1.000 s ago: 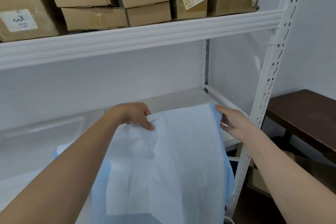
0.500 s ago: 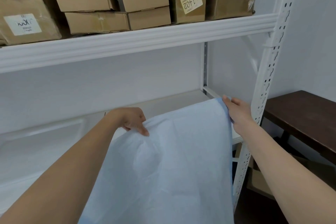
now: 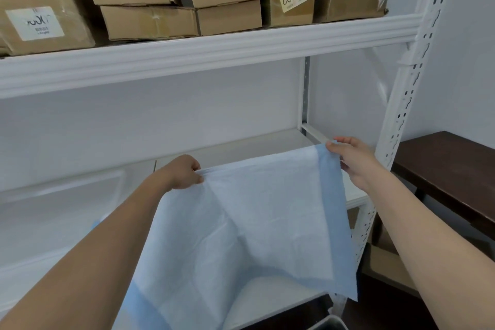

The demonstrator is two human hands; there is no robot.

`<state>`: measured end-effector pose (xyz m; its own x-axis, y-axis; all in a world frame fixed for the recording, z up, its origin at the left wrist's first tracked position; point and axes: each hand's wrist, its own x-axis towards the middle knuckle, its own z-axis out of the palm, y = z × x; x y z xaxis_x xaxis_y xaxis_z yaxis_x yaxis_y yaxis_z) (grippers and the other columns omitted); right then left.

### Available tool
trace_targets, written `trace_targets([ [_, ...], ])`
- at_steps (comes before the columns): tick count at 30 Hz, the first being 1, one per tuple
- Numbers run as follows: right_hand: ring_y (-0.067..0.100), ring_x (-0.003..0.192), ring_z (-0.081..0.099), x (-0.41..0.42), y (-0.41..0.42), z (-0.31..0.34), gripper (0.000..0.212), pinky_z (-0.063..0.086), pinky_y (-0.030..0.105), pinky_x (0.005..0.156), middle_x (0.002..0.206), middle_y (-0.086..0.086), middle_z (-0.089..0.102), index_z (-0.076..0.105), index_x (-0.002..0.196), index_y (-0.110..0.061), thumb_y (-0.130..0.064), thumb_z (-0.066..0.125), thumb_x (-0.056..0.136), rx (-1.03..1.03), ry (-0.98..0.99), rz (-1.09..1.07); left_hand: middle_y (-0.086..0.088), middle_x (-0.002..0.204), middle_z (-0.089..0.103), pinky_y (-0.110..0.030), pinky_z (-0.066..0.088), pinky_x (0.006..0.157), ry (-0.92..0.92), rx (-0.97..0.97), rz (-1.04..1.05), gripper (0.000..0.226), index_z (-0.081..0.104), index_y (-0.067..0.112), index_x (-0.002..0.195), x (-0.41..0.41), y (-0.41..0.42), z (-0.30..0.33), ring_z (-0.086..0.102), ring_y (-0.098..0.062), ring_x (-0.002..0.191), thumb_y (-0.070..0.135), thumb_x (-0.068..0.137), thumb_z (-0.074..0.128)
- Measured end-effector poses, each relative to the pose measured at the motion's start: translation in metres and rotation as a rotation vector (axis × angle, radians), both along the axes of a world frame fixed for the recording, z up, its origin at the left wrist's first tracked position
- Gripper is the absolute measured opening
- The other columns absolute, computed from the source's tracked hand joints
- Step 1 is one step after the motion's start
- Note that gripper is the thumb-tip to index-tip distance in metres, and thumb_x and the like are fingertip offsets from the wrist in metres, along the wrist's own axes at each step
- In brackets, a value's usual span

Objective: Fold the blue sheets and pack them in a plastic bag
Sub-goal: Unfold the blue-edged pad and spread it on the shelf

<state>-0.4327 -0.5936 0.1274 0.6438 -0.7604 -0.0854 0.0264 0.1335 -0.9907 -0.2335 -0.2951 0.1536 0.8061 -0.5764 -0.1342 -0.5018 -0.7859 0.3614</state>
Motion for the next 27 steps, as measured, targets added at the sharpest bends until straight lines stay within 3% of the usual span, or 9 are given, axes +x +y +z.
trace_targets([
  [3, 0.017, 0.088, 0.062, 0.002, 0.003, -0.001, 0.028, 0.048, 0.031, 0.087, 0.1, 0.001, 0.065, 0.059, 0.108, -0.023, -0.011, 0.07, 0.085, 0.0, -0.003, 0.05, -0.002, 0.065, 0.041, -0.026, 0.027, 0.054, -0.024, -0.033, -0.024, 0.026, 0.047, 0.009, 0.066, 0.005, 0.003, -0.003, 0.036, -0.016, 0.059, 0.012, 0.087, 0.062],
  [8, 0.018, 0.108, 0.059, 0.009, 0.007, -0.005, 0.017, 0.043, 0.032, 0.103, 0.115, 0.004, 0.067, 0.072, 0.091, -0.025, -0.01, 0.072, 0.083, -0.116, 0.071, 0.019, 0.002, 0.065, 0.043, -0.025, 0.028, 0.054, -0.022, -0.094, -0.06, 0.027, 0.049, 0.014, 0.064, 0.011, 0.007, -0.008, 0.04, -0.017, 0.064, 0.013, 0.086, 0.065],
  [12, 0.012, 0.102, 0.054, 0.014, 0.013, -0.004, 0.024, 0.039, 0.02, 0.09, 0.108, 0.0, 0.063, 0.07, 0.108, -0.014, -0.006, 0.068, 0.085, -0.113, 0.006, -0.18, 0.003, 0.068, 0.051, -0.024, 0.036, 0.058, 0.043, -0.079, -0.049, 0.017, 0.058, 0.013, 0.071, 0.016, 0.012, -0.014, 0.047, -0.015, 0.065, 0.01, 0.08, 0.071],
  [15, 0.011, 0.096, 0.053, 0.016, 0.017, -0.006, 0.026, 0.04, 0.018, 0.084, 0.103, 0.002, 0.062, 0.069, 0.112, -0.01, -0.005, 0.067, 0.086, -0.101, -0.04, -0.277, 0.001, 0.058, 0.037, -0.025, 0.026, 0.056, 0.098, 0.0, -0.051, 0.038, 0.04, 0.017, 0.056, 0.018, 0.017, -0.026, 0.033, -0.02, 0.058, 0.007, 0.08, 0.068],
  [19, 0.01, 0.096, 0.055, 0.02, 0.016, -0.01, 0.025, 0.042, 0.014, 0.08, 0.109, 0.006, 0.065, 0.07, 0.111, -0.008, -0.005, 0.066, 0.086, -0.148, -0.021, -0.372, 0.003, 0.052, 0.021, -0.027, 0.017, 0.053, 0.162, 0.015, -0.062, 0.052, 0.023, 0.02, 0.052, 0.022, 0.025, -0.043, 0.017, -0.017, 0.053, 0.013, 0.088, 0.06],
  [21, 0.015, 0.102, 0.054, 0.022, 0.012, -0.013, 0.026, 0.041, 0.021, 0.087, 0.115, 0.01, 0.065, 0.07, 0.109, -0.011, -0.002, 0.061, 0.086, -0.195, 0.088, -0.395, 0.003, 0.055, 0.026, -0.027, 0.02, 0.054, 0.136, -0.01, -0.074, 0.047, 0.028, 0.019, 0.055, 0.022, 0.024, -0.045, 0.022, -0.016, 0.053, 0.017, 0.092, 0.055],
  [24, 0.032, 0.122, 0.035, 0.027, 0.015, -0.017, 0.035, 0.034, 0.036, 0.097, 0.129, 0.015, 0.046, 0.065, 0.111, -0.022, -0.007, 0.055, 0.082, -0.476, 0.563, -0.425, 0.004, 0.063, 0.041, -0.024, 0.028, 0.054, 0.051, -0.063, -0.114, 0.035, 0.043, 0.017, 0.063, 0.016, 0.014, -0.036, 0.035, -0.012, 0.056, 0.02, 0.096, 0.05],
  [25, 0.034, 0.124, 0.031, 0.03, 0.022, -0.017, 0.035, 0.032, 0.039, 0.1, 0.133, 0.014, 0.038, 0.062, 0.113, -0.023, -0.011, 0.058, 0.081, -0.578, 0.622, -0.413, 0.004, 0.065, 0.044, -0.023, 0.03, 0.055, 0.027, -0.066, -0.146, 0.033, 0.045, 0.018, 0.064, 0.012, 0.009, -0.032, 0.038, -0.01, 0.057, 0.02, 0.097, 0.049],
  [27, 0.032, 0.128, 0.031, 0.039, 0.038, -0.017, 0.035, 0.032, 0.041, 0.105, 0.135, 0.01, 0.035, 0.062, 0.116, -0.023, -0.02, 0.067, 0.081, -0.745, 0.516, -0.283, 0.006, 0.069, 0.046, -0.022, 0.031, 0.057, -0.022, -0.045, -0.223, 0.032, 0.045, 0.021, 0.066, 0.005, -0.004, -0.024, 0.042, -0.01, 0.062, 0.022, 0.098, 0.047],
])
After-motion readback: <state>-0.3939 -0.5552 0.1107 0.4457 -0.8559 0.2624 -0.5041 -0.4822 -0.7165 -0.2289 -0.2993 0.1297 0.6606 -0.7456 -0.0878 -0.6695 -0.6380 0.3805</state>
